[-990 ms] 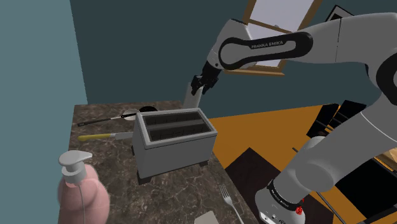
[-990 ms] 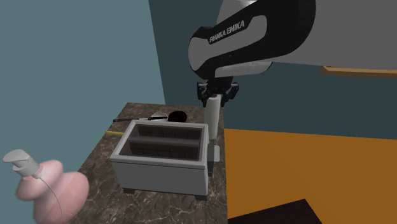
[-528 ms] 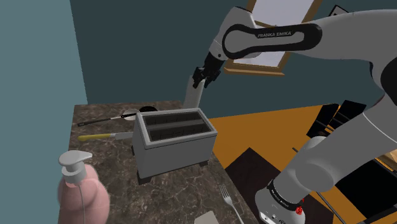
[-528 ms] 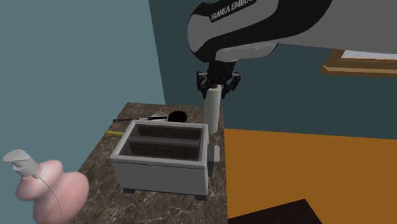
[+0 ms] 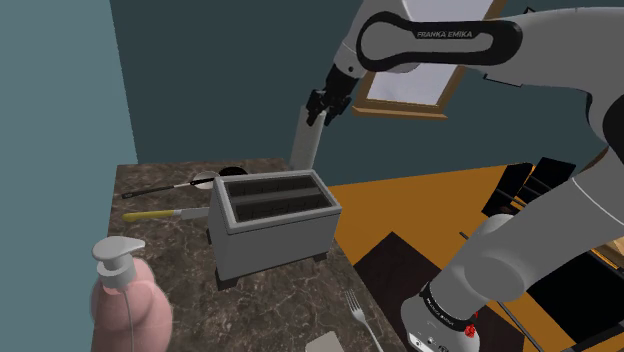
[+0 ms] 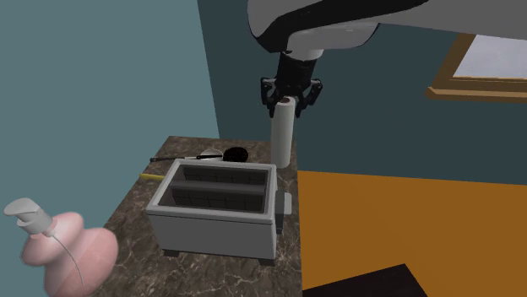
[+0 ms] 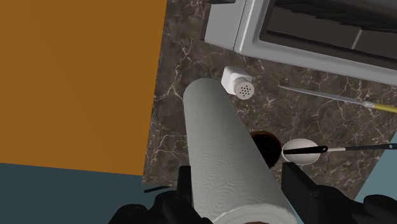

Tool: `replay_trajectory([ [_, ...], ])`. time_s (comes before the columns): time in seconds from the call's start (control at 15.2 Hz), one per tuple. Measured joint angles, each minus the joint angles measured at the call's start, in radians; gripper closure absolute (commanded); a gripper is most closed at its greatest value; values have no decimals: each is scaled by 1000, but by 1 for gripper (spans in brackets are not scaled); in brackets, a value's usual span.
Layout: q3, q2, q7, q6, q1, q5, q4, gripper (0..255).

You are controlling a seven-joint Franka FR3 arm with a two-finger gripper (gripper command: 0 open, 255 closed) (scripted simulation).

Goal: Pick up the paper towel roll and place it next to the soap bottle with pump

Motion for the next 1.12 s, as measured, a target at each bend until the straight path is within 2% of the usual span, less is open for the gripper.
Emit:
replay_trajectory([
  [1.12,-5,9,8,-227,-3,-6,236,255],
])
